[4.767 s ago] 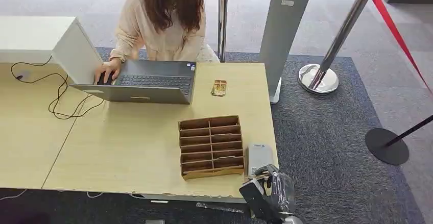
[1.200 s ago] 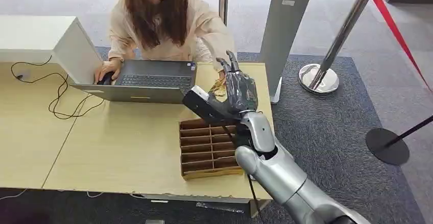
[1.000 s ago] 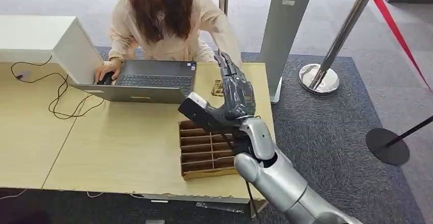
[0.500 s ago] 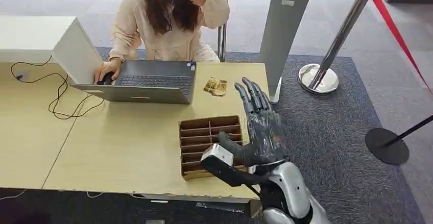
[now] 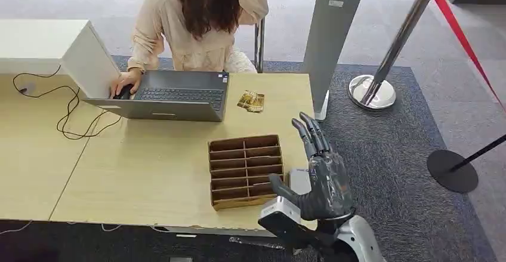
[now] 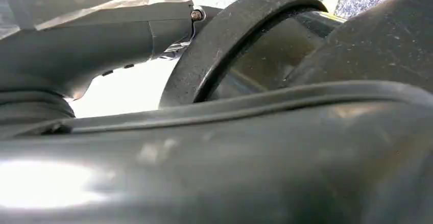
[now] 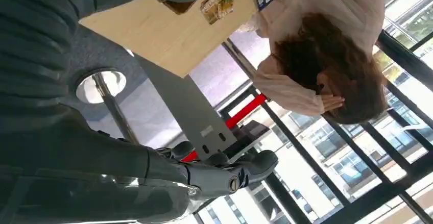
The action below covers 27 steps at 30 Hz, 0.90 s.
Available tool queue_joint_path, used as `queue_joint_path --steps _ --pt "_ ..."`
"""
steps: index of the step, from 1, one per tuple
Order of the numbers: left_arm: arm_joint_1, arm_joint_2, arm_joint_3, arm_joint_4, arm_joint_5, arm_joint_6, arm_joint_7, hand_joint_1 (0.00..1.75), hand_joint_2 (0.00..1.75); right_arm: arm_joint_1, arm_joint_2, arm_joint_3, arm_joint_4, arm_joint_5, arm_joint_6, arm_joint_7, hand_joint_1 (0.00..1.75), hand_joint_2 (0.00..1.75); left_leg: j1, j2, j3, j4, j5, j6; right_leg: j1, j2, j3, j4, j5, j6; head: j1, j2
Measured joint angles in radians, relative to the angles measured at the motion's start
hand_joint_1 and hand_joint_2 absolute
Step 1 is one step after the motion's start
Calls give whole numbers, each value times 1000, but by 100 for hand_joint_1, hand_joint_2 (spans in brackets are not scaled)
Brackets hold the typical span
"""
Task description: Pass the card to the sensor for recognition and then transmit it.
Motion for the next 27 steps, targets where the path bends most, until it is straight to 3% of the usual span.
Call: queue_joint_path --steps 2,5,27 --pt "0 0 0 0 0 0 1 0 0 0 0 4 15 -3 -5 -2 59 175 0 0 0 0 0 0 0 0 0 0 0 0 0 0" --pt "0 0 0 0 -1 0 2 0 0 -1 0 13 42 -14 -5 -2 73 175 0 0 0 0 0 0 0 0 0 0 0 0 0 0" --pt "-3 3 0 0 3 -15 33 0 0 -14 2 74 208 -55 -26 -2 72 175 0 0 0 0 0 0 0 0 0 0 0 0 0 0"
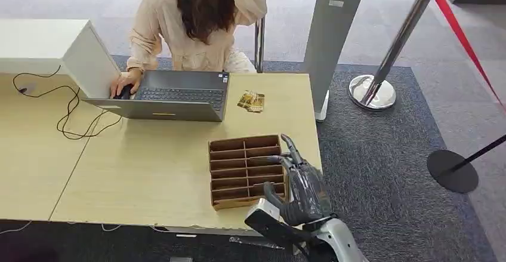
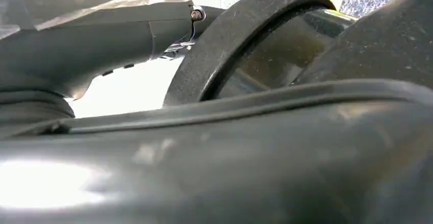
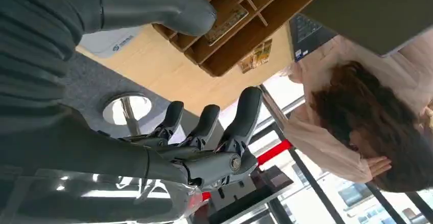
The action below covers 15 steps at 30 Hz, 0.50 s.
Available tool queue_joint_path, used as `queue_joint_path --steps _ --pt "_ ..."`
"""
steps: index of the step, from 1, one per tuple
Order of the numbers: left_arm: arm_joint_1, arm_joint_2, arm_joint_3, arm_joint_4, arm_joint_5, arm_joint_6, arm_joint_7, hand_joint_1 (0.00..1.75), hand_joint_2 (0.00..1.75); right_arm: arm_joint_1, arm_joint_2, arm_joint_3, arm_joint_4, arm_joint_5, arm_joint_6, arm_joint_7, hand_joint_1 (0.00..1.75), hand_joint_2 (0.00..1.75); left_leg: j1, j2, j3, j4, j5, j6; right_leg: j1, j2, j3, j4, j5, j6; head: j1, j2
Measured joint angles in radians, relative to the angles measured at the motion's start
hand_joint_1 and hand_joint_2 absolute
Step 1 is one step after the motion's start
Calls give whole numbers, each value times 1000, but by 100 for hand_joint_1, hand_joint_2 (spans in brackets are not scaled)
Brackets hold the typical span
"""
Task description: Pass the card to the sensor for recognition and then transmit it.
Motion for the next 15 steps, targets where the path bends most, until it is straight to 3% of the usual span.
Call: queue_joint_path --steps 15 --pt "-2 0 0 0 0 -3 8 0 0 -19 10 28 59 6 24 8 93 175 0 0 0 0 0 0 0 0 0 0 0 0 0 0"
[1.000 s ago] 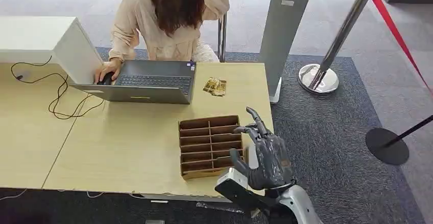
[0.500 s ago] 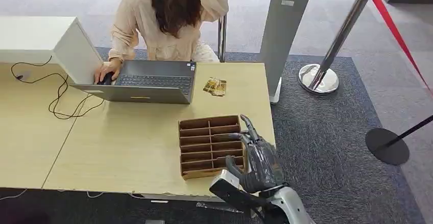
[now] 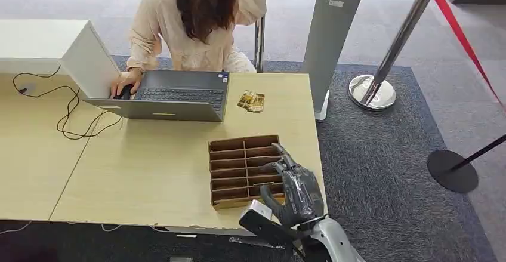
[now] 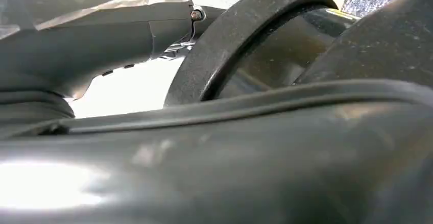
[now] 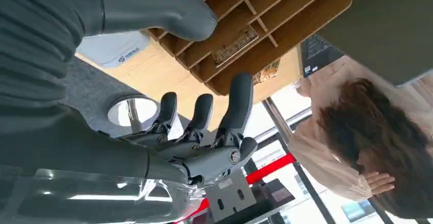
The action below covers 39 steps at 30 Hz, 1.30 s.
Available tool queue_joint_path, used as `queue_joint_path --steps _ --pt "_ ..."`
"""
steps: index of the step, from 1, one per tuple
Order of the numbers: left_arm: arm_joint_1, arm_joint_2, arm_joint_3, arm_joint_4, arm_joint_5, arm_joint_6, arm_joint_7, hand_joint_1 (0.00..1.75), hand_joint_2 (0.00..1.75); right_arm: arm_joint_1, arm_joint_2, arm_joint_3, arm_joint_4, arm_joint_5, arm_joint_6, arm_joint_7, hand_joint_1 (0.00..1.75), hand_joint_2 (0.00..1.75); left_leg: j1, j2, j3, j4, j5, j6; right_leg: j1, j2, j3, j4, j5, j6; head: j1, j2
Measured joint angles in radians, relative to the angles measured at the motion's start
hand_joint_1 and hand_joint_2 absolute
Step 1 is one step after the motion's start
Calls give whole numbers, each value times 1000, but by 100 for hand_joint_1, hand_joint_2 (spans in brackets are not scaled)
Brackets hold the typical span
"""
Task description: Pass the card to the sensor for recognition and then transmit it.
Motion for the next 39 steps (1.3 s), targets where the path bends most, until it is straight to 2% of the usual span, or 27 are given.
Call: queue_joint_path --steps 6,27,39 --pt "-1 0 0 0 -3 -1 1 0 0 -14 10 11 25 15 5 3 101 175 0 0 0 0 0 0 0 0 0 0 0 0 0 0" --pt "-3 0 0 0 -17 -2 4 0 0 -69 59 44 129 60 39 15 94 175 0 0 0 0 0 0 0 0 0 0 0 0 0 0" --pt "-3 0 0 -1 -17 -2 4 0 0 -80 75 65 169 63 52 15 103 175 0 0 0 0 0 0 0 0 0 0 0 0 0 0"
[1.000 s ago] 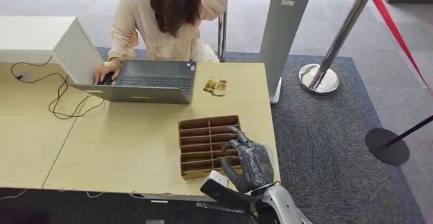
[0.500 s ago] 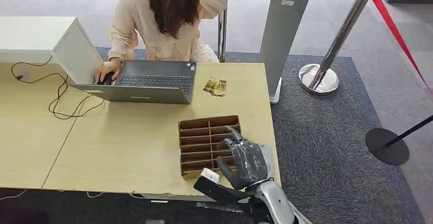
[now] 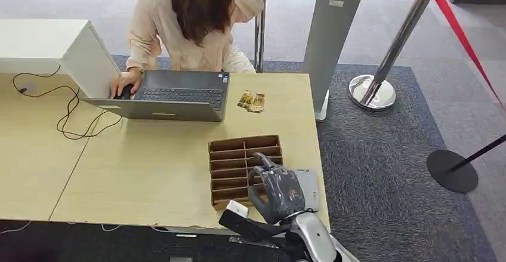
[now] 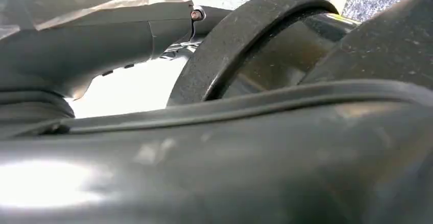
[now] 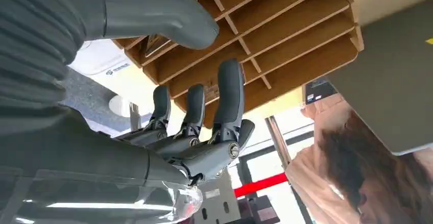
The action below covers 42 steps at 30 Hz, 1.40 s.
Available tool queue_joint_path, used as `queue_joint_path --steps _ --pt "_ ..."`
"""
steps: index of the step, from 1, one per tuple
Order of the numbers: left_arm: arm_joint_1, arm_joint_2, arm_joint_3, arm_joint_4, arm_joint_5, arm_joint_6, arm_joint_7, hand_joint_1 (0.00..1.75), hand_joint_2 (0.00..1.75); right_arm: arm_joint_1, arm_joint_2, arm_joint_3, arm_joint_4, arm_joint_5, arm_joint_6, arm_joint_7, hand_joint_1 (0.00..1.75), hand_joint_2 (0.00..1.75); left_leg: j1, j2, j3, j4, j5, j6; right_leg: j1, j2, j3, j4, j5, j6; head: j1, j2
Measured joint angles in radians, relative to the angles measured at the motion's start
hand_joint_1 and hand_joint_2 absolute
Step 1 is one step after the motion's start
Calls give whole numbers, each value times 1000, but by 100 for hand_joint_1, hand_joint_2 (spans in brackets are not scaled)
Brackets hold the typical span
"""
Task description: Pass the card to the sensor for recognition and then transmit it.
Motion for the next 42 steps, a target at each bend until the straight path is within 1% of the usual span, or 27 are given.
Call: queue_joint_path --steps 9,16,26,31,32,37,42 --pt "0 0 0 0 0 0 1 0 0 -11 9 9 28 6 5 0 98 175 0 0 0 0 0 0 0 0 0 0 0 0 0 0" --pt "0 0 0 0 -3 0 3 0 0 -28 21 16 56 31 -2 15 94 175 0 0 0 0 0 0 0 0 0 0 0 0 0 0" --pt "0 0 0 0 -4 1 4 0 0 -38 28 29 87 60 -10 38 98 175 0 0 0 0 0 0 0 0 0 0 0 0 0 0" --pt "0 0 0 0 -4 1 5 0 0 -38 28 31 101 60 -11 40 101 175 0 0 0 0 0 0 0 0 0 0 0 0 0 0" --pt "0 0 0 0 -4 1 5 0 0 -38 27 31 105 60 -11 40 99 175 0 0 0 0 0 0 0 0 0 0 0 0 0 0" --pt "0 0 0 0 -4 1 5 0 0 -38 27 32 116 60 -11 40 103 175 0 0 0 0 0 0 0 0 0 0 0 0 0 0" --pt "0 0 0 0 -3 1 5 0 0 -38 28 33 125 62 -11 41 103 175 0 0 0 0 0 0 0 0 0 0 0 0 0 0"
